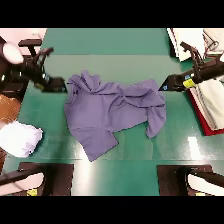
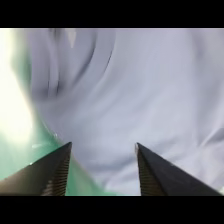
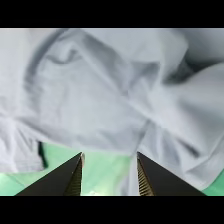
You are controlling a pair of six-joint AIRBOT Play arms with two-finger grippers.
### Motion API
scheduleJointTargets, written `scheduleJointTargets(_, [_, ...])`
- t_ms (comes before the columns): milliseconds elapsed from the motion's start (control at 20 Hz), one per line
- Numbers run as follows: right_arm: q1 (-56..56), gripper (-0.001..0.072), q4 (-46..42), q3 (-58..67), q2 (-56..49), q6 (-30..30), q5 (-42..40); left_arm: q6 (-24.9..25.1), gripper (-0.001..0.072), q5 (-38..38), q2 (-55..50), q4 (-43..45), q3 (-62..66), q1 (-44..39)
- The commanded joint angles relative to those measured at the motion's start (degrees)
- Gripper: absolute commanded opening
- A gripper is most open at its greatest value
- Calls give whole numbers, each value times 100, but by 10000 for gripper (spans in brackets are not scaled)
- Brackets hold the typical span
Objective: Fold the shirts.
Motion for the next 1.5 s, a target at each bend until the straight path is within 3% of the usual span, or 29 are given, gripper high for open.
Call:
scheduleJointTargets(0, [-55, 387, 133, -772, 678, -33, -293, -321, 469, 507, 1357, 129, -2240, 2])
scheduleJointTargets(200, [-55, 387, 142, -1189, 997, -33, -313, -763, 470, 1296, 2190, -101, -3851, 2])
scheduleJointTargets(500, [-55, 386, 732, -1213, 981, -48, -476, -501, 469, 2498, 2168, -1344, -4817, -2])
scheduleJointTargets(750, [-55, 387, 723, -1213, 981, -50, -494, -501, 466, 2680, 2159, -1534, -4983, -2])
scheduleJointTargets(850, [-57, 387, 649, -1215, 981, -48, -358, -505, 110, 2844, 2162, -1550, -4968, -2])
scheduleJointTargets(900, [-90, 387, 507, -1220, 981, -48, -247, -505, 27, 2830, 2166, -1547, -4894, -2])
scheduleJointTargets(1050, [-227, 387, 175, -1698, 1064, -44, 57, -365, 26, 2472, 2173, -1552, -4413, -2])
scheduleJointTargets(1200, [-684, 387, 168, -2907, 1405, -37, -177, -85, 26, 2068, 2170, -1552, -3860, -2])
scheduleJointTargets(1450, [-1427, 391, 442, -4747, 1784, 160, -323, -50, 26, 2140, 2170, -1703, -3512, -2])
